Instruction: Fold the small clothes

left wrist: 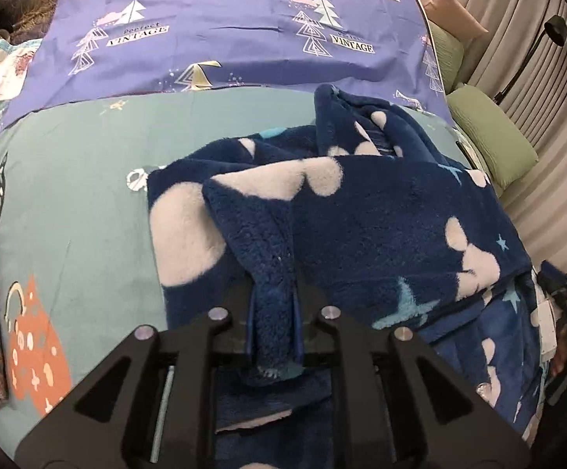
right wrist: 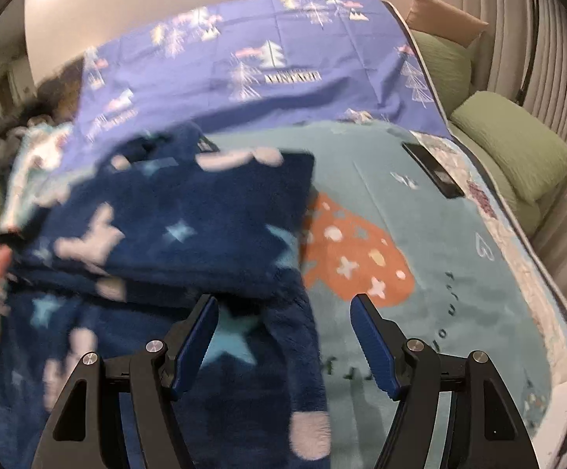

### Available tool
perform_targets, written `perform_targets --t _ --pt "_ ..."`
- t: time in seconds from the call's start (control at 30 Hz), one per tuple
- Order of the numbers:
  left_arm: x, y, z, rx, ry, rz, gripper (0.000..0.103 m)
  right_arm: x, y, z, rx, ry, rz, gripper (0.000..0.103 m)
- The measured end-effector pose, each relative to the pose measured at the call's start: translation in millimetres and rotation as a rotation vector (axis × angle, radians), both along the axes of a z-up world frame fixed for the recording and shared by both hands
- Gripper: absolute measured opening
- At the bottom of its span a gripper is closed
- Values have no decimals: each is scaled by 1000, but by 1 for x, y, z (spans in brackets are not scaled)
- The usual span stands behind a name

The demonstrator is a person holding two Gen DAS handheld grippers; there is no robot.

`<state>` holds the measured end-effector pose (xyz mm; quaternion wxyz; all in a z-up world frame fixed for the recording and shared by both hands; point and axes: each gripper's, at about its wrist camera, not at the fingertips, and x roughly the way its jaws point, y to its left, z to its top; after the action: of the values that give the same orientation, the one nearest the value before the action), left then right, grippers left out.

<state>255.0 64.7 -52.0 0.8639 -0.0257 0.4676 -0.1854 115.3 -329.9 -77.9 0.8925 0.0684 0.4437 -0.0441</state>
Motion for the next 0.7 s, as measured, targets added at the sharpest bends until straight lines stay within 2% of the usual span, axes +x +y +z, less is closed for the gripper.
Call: perform_targets --t 0.1,0.27,0.3,0.37,0.4,0.47,0.53,0.6,0.7 --pt "-2 3 9 46 -40 54 29 7 -1 11 60 -42 -3 72" --pt "-5 17 31 30 -127 97 30 30 4 10 91 -46 1 69" --pt "-5 19 33 17 -133 100 30 35 5 7 107 -45 10 65" --pt "-4 19 36 -35 -140 97 30 46 8 -3 166 -15 31 38" --pt "-4 17 36 -73 -142 79 30 49 9 -9 186 3 36 33" --pt "-3 11 30 -91 -145 50 30 56 10 -26 200 61 22 26" --pt "3 -1 13 3 -124 38 30 58 11 -45 168 123 3 23" --pt "12 -11 -17 166 -74 46 32 53 8 -52 188 109 0 23" --pt "7 -6 -17 129 -88 59 32 49 7 -41 183 103 13 24"
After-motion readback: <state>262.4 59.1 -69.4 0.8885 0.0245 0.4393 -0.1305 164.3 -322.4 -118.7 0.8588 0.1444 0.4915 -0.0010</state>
